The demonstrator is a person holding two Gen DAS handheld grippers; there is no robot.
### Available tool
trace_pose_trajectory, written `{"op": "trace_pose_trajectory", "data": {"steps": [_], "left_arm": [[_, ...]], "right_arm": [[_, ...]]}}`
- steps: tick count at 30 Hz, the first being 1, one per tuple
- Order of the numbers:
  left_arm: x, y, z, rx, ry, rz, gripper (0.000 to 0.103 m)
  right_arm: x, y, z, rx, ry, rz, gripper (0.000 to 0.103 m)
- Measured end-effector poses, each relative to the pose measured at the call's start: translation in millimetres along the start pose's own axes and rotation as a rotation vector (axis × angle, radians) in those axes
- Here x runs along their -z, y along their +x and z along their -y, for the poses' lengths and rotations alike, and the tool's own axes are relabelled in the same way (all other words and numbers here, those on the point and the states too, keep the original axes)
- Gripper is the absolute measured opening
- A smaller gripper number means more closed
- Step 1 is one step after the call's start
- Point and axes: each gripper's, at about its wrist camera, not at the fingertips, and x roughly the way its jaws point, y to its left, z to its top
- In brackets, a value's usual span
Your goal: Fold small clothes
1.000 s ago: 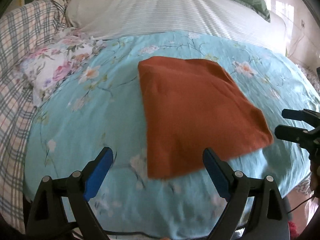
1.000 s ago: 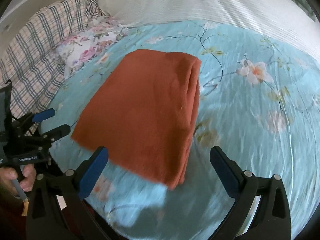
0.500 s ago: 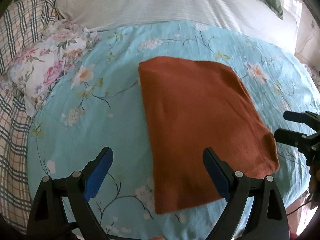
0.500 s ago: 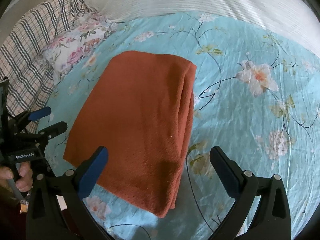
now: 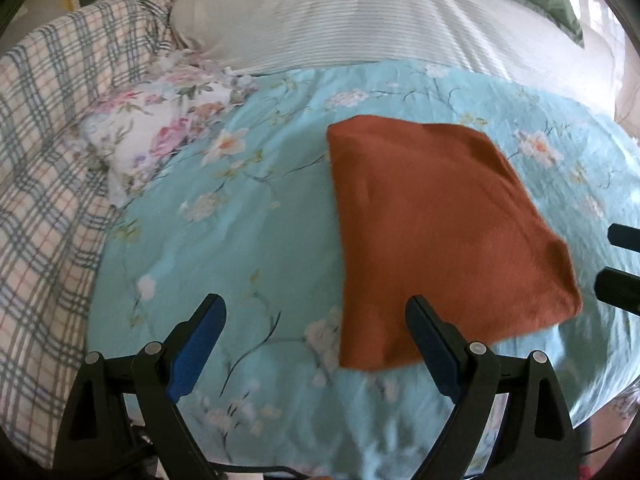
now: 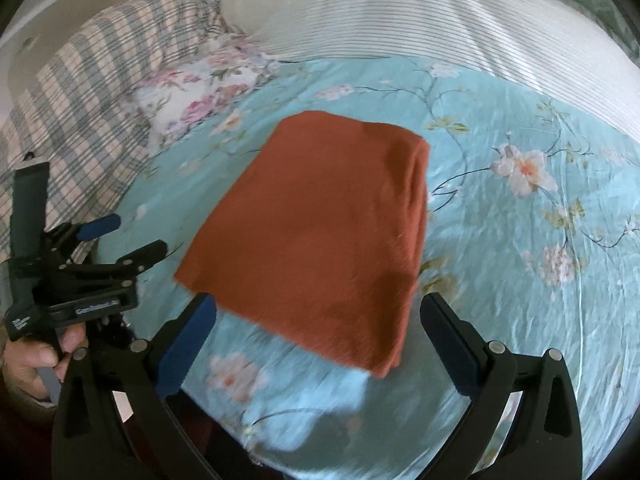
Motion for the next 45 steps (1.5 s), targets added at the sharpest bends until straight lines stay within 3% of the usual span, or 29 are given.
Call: {"op": "trace_pose_trajectory", "data": {"steps": [9, 45], "left_arm": [[21.6, -19.0, 5.7, 0.019, 0.001, 0.004, 0.092], [-5.4, -3.0, 15.9, 0.057, 0.017, 0.027, 0.092]], "right_arm": [[22.8, -10.0, -3.9, 0.026, 0.007, 0.002, 0.102], [-11.9, 15.8, 12.2, 0.039, 0.024, 0.003, 0.102]]}}
